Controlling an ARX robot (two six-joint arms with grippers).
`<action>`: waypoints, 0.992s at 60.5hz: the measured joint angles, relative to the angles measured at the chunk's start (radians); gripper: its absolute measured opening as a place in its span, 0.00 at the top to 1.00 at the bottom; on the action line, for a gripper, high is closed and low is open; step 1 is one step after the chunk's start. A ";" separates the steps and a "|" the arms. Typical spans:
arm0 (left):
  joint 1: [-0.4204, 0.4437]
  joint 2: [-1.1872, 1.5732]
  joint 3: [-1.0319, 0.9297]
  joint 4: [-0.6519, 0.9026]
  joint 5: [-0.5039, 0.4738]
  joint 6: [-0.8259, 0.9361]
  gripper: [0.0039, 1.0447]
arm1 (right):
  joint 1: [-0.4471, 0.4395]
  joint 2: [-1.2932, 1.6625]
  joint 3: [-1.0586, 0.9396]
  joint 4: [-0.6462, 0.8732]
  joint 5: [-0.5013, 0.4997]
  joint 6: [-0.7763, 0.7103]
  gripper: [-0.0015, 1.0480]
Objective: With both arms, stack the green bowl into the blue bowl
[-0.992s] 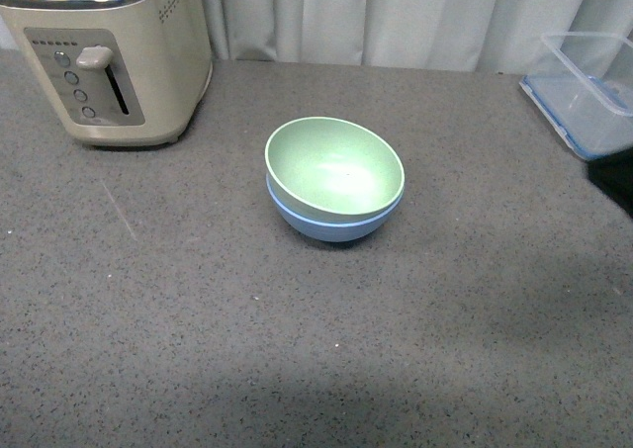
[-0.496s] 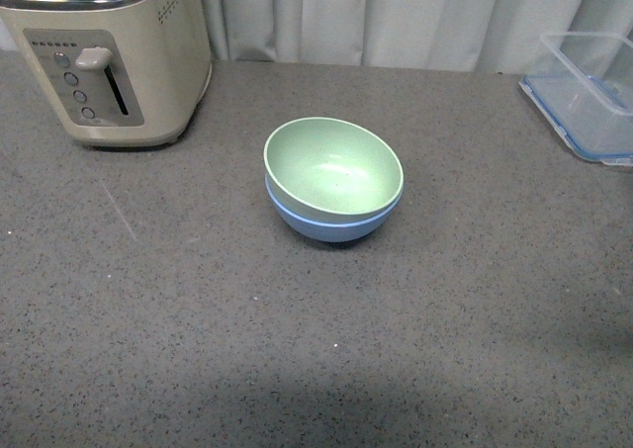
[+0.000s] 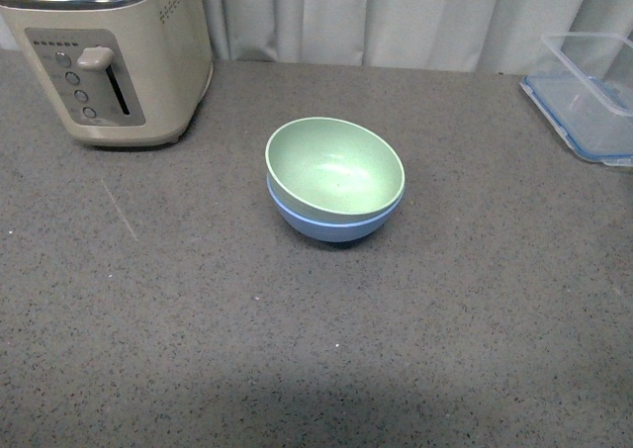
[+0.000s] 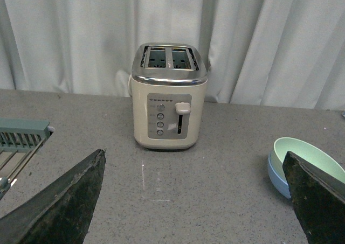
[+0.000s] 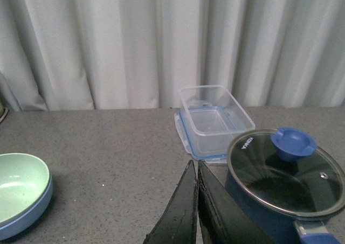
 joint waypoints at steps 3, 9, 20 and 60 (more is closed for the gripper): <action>0.000 0.000 0.000 0.000 0.000 0.000 0.06 | 0.000 -0.034 -0.002 -0.032 0.000 0.000 0.99; 0.000 0.000 0.000 0.000 0.000 0.000 0.06 | 0.000 -0.114 -0.003 -0.103 0.000 0.000 0.99; 0.000 0.000 0.000 0.000 0.000 0.000 0.06 | 0.000 -0.226 -0.003 -0.210 0.000 0.000 0.99; 0.000 0.000 0.000 0.000 0.000 0.000 0.06 | 0.000 -0.570 -0.002 -0.576 0.000 0.000 0.99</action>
